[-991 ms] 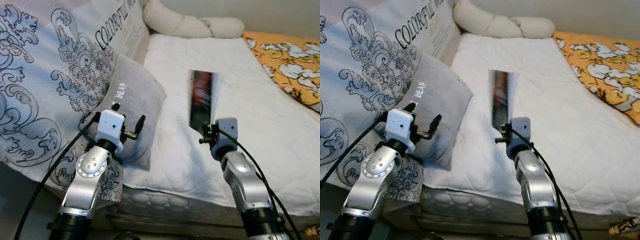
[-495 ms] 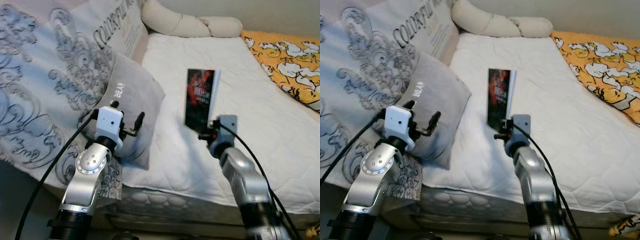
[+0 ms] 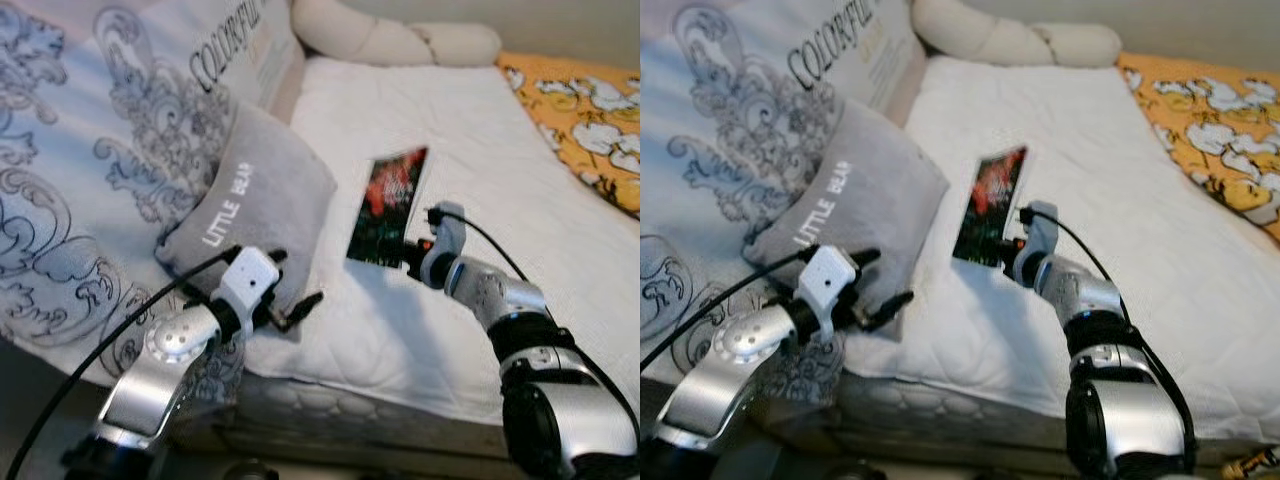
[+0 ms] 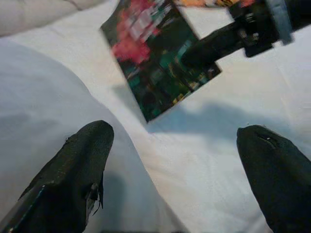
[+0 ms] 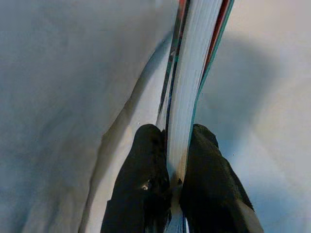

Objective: Clean up the room

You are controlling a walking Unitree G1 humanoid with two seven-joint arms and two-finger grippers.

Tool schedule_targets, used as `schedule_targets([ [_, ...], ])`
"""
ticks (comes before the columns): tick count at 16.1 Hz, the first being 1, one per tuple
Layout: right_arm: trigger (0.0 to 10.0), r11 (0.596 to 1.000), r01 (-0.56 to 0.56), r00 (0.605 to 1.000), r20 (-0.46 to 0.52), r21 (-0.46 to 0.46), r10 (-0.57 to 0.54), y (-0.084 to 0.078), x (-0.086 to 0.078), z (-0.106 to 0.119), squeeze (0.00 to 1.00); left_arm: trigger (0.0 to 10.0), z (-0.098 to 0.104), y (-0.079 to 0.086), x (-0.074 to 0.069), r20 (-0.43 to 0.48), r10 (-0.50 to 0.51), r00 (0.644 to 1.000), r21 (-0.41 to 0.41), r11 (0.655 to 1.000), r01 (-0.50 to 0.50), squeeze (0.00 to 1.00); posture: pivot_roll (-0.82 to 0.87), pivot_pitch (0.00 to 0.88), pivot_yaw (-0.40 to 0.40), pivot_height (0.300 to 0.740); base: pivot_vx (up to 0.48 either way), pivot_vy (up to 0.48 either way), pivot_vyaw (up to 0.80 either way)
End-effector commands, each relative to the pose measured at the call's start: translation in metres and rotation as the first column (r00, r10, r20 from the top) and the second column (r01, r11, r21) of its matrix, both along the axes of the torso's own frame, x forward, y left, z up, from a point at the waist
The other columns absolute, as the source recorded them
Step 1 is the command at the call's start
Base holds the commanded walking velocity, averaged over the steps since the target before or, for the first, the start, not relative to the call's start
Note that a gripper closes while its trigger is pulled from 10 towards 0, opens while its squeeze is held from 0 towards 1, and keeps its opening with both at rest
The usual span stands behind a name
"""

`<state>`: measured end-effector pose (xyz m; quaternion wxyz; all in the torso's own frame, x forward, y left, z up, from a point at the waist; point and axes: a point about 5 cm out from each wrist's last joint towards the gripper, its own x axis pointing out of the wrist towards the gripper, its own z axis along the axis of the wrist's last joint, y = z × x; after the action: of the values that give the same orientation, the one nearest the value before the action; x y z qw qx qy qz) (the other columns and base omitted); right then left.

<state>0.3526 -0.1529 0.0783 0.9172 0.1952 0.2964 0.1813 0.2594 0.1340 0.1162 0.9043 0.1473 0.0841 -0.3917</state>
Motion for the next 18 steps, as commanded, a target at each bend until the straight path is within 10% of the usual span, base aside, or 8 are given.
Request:
schedule_targets([
  [1,10.0,1.0,-0.024,1.0,0.004,0.002,0.024,-0.001,0.003,0.004,0.0,10.0,0.002,-0.002,-0.004,-0.018,-0.035,0.999,0.003,0.999,0.035,0.0,0.12,0.0,-0.022,0.74,0.0,0.0,0.0],
  [11,10.0,0.998,-0.067,0.984,-0.164,0.018,0.069,-0.004,-0.005,-0.012,0.0,10.0,0.005,0.005,-0.026,-0.137,-0.111,0.984,0.051,0.992,0.119,0.0,0.16,0.015,-0.026,0.74,0.0,0.0,0.0],
  [12,10.0,0.998,-0.068,0.984,-0.164,-0.017,0.064,-0.005,-0.005,-0.012,0.94,10.0,0.004,0.004,-0.028,-0.142,-0.111,0.984,0.053,0.991,0.12,0.0,0.16,0.014,-0.03,0.74,0.0,0.0,0.0],
  [18,10.0,0.987,0.043,0.991,-0.116,-0.152,-0.061,-0.027,-0.001,-0.012,1.0,10.0,0.005,0.001,-0.027,-0.144,-0.101,0.984,0.049,0.993,0.109,0.0,0.16,0.004,-0.038,0.74,0.0,0.0,0.0],
])
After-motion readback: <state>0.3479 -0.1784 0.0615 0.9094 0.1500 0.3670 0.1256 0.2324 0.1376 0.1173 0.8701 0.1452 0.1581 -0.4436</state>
